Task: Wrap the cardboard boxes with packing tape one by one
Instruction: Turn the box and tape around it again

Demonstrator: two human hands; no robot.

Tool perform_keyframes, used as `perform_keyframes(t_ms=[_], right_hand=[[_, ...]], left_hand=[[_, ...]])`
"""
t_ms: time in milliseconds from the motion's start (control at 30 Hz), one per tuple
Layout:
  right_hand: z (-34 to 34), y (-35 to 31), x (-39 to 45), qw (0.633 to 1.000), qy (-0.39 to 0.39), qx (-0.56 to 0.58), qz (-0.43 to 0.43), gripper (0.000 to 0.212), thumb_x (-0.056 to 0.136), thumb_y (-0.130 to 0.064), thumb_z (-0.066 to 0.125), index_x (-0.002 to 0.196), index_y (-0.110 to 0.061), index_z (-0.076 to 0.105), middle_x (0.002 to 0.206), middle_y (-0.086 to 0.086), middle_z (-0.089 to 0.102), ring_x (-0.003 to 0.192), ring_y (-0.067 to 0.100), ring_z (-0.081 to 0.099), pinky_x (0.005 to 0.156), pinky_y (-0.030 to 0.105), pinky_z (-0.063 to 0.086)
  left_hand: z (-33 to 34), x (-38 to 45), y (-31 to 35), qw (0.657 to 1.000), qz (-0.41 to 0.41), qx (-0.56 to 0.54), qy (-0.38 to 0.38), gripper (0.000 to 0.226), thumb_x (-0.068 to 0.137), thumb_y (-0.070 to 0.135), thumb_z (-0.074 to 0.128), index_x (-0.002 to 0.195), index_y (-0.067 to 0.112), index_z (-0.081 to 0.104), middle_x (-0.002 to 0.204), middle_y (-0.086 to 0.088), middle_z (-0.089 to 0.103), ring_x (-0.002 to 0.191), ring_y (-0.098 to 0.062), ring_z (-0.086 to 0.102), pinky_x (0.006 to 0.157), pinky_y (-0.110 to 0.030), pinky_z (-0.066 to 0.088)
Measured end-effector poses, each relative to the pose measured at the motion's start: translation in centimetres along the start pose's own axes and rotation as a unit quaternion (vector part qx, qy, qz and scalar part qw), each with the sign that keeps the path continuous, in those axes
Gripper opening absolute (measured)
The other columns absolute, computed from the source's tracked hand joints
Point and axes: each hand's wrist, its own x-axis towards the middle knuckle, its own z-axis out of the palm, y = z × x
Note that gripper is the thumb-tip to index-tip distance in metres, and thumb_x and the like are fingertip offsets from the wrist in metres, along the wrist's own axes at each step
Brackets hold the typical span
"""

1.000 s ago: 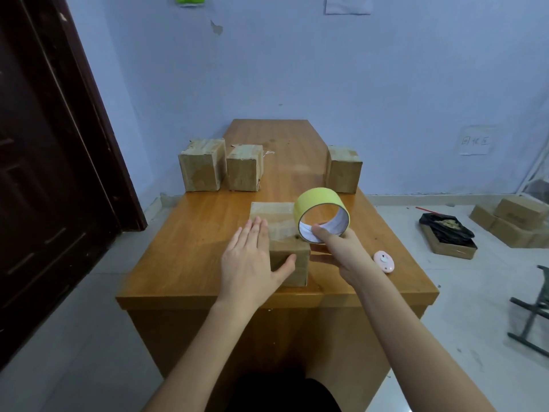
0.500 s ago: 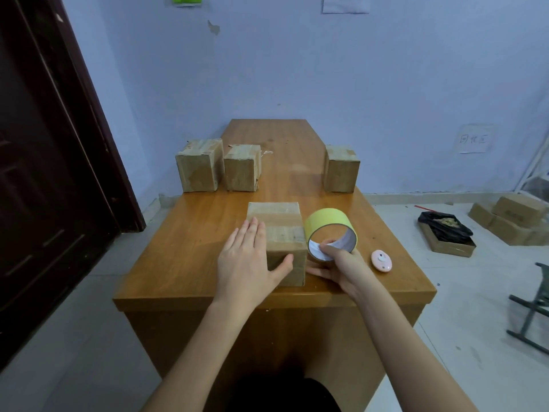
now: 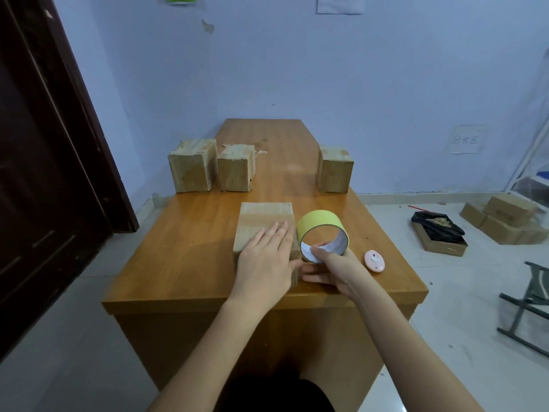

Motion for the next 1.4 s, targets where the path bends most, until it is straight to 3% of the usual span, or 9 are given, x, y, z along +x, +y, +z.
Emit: perform_keyframes(t_ms=[200, 300, 433, 600, 767, 967, 1200, 1333, 1400], right_hand=[[-0.7, 0.0, -0.2, 0.985, 0.069, -0.139, -0.080, 0.053, 0.080, -0.035, 0.075, 0.115, -0.007, 0.046, 0.093, 0.011, 0.064, 0.050, 0.015, 0.066, 0.041, 0.021, 0.049], [-1.9, -0.7, -0.3, 0.913, 0.141, -0.307, -0.226, 0.062, 0.070, -0.048, 0.078, 0.109, -0.018, 0.040, 0.090, -0.010, 0.053, 0.070, 0.008, 0.057, 0.050, 0.016, 0.041], [-2.6, -2.1, -0.5, 0.889, 0.045, -0.315, -0.329, 0.058, 0.077, -0.051, 0.070, 0.125, -0.030, 0.046, 0.114, -0.019, 0.051, 0.103, 0.001, 0.050, 0.081, 0.015, 0.038], [-0.8, -3.8, 0.4, 0.892, 0.021, -0.272, -0.359, 0.007, 0.088, -0.036, 0.062, 0.094, -0.032, 0.065, 0.089, -0.017, 0.065, 0.087, 0.001, 0.060, 0.074, 0.019, 0.049], [-1.0, -3.4, 0.9, 0.896, -0.001, -0.212, -0.390, 0.017, 0.082, -0.018, 0.062, 0.082, -0.032, 0.071, 0.078, -0.019, 0.068, 0.074, -0.004, 0.059, 0.064, 0.008, 0.044], [-1.9, -3.0, 0.8, 0.884, 0.025, -0.272, -0.380, 0.023, 0.083, -0.015, 0.066, 0.079, -0.037, 0.070, 0.078, -0.021, 0.069, 0.078, -0.001, 0.062, 0.066, 0.013, 0.048], [-3.4, -2.8, -0.4, 0.823, 0.039, -0.461, -0.330, 0.018, 0.084, -0.045, 0.064, 0.101, -0.039, 0.068, 0.092, -0.016, 0.068, 0.078, 0.004, 0.058, 0.069, 0.024, 0.045], [-3.3, -4.1, -1.5, 0.686, 0.067, -0.650, -0.320, 0.075, 0.082, -0.071, 0.036, 0.141, -0.024, 0.046, 0.122, 0.001, 0.053, 0.113, 0.016, 0.046, 0.095, 0.032, 0.040], [-2.3, -4.4, -2.7, 0.652, 0.090, -0.648, -0.384, 0.069, 0.091, -0.061, 0.036, 0.144, -0.017, 0.040, 0.140, 0.005, 0.046, 0.128, 0.022, 0.041, 0.104, 0.037, 0.035]], left_hand=[[-0.8, 0.8, -0.5, 0.999, -0.013, -0.049, -0.002, 0.063, 0.089, 0.055, 0.046, 0.143, 0.024, 0.036, 0.148, 0.008, 0.036, 0.137, -0.010, 0.029, 0.110, -0.026, 0.020], [-1.4, 1.9, -0.2, 0.999, -0.007, -0.042, 0.006, 0.057, 0.083, 0.058, 0.050, 0.126, 0.019, 0.049, 0.127, 0.004, 0.052, 0.119, -0.015, 0.045, 0.097, -0.027, 0.034], [-0.5, 1.5, -0.3, 0.998, 0.040, 0.006, -0.042, 0.077, 0.089, 0.056, 0.044, 0.147, 0.012, 0.020, 0.155, -0.005, 0.020, 0.143, -0.019, 0.015, 0.115, -0.031, 0.004], [-0.2, 1.9, -1.0, 0.997, 0.061, -0.020, -0.036, 0.074, 0.093, 0.053, 0.040, 0.150, 0.013, 0.011, 0.157, -0.002, 0.011, 0.144, -0.014, 0.008, 0.110, -0.025, 0.000], [-0.1, 1.7, -1.3, 0.997, 0.060, -0.013, -0.053, 0.075, 0.094, 0.057, 0.031, 0.150, 0.014, 0.004, 0.158, -0.002, 0.002, 0.144, -0.013, 0.001, 0.115, -0.028, 0.003], [-0.4, 1.7, -1.3, 0.996, 0.062, -0.026, -0.063, 0.074, 0.095, 0.055, 0.031, 0.150, 0.014, 0.003, 0.158, -0.001, 0.001, 0.144, -0.013, 0.000, 0.113, -0.026, -0.001], [-0.6, 1.9, -1.5, 0.992, 0.052, -0.072, -0.090, 0.083, 0.091, 0.059, 0.038, 0.150, 0.017, -0.003, 0.157, 0.001, -0.006, 0.143, -0.011, 0.000, 0.109, -0.022, -0.003], [-0.9, 2.0, -1.6, 0.987, 0.029, -0.118, -0.106, 0.094, 0.086, 0.052, 0.056, 0.150, 0.018, -0.004, 0.157, 0.001, -0.007, 0.144, -0.013, 0.001, 0.106, -0.020, -0.001], [-0.9, 2.0, -1.6, 0.987, 0.036, -0.109, -0.110, 0.094, 0.085, 0.047, 0.059, 0.150, 0.016, -0.002, 0.158, 0.000, -0.004, 0.144, -0.013, -0.001, 0.109, -0.021, -0.002]])
